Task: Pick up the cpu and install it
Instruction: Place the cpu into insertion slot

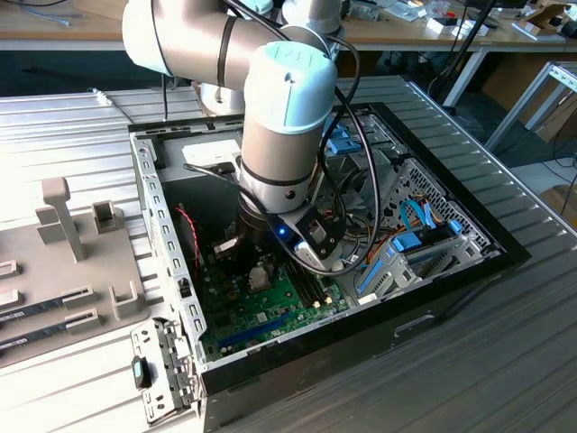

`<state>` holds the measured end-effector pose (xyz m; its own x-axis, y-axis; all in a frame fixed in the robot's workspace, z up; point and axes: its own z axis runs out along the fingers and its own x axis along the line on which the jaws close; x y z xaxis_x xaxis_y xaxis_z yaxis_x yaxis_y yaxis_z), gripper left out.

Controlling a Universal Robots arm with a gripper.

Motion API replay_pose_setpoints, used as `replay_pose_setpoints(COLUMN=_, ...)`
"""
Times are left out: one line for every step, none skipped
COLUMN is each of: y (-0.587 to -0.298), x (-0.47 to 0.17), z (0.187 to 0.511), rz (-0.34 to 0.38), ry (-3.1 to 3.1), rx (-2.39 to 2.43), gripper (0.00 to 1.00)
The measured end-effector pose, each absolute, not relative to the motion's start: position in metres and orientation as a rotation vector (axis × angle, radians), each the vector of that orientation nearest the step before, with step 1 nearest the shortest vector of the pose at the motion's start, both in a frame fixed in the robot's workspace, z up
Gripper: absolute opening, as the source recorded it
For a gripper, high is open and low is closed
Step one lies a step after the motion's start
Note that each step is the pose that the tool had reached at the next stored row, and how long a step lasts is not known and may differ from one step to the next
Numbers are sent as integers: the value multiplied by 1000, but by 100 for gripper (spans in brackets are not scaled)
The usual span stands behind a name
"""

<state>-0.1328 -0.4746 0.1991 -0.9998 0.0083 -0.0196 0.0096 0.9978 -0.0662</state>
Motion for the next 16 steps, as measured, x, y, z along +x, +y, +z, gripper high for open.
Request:
replay_pose_setpoints(y=-475, x=-133, z=198, rz=-103, ry=3120, rx=14, gripper=47)
replay_pose_setpoints(y=-475, x=-133, z=197, rz=-103, ry=3121, rx=14, gripper=47)
replay_pose_setpoints(y=-475, x=-133, z=196, rz=-103, ry=3120, rx=14, gripper=47)
replay_pose_setpoints(y=-475, x=-133, z=195, rz=-103, ry=3120, rx=14, gripper=47)
replay_pose_setpoints(y=-474, x=-133, z=195, rz=-103, ry=3120, rx=14, gripper=47)
replay_pose_setpoints(y=-474, x=-133, z=195, rz=-102, ry=3120, rx=14, gripper=47)
replay_pose_setpoints(y=-474, x=-133, z=195, rz=-103, ry=3120, rx=14, gripper=47)
replay_pose_setpoints(y=-474, x=-133, z=195, rz=-103, ry=3120, rx=14, gripper=47)
replay_pose_setpoints(y=-474, x=-133, z=195, rz=-103, ry=3120, rx=14, gripper=47)
replay_pose_setpoints(y=-474, x=-133, z=195, rz=-102, ry=3120, rx=14, gripper=48)
replay_pose_setpoints(y=-474, x=-133, z=195, rz=-102, ry=3120, rx=14, gripper=48)
replay_pose_setpoints(y=-474, x=-133, z=195, rz=-102, ry=3120, rx=14, gripper=54)
replay_pose_setpoints(y=-474, x=-133, z=195, rz=-102, ry=3120, rx=14, gripper=54)
replay_pose_setpoints(y=-474, x=-133, z=195, rz=-103, ry=3120, rx=14, gripper=54)
replay_pose_setpoints(y=-474, x=-133, z=197, rz=-101, ry=3120, rx=14, gripper=54)
replay_pose_setpoints(y=-474, x=-133, z=201, rz=-102, ry=3120, rx=14, gripper=54)
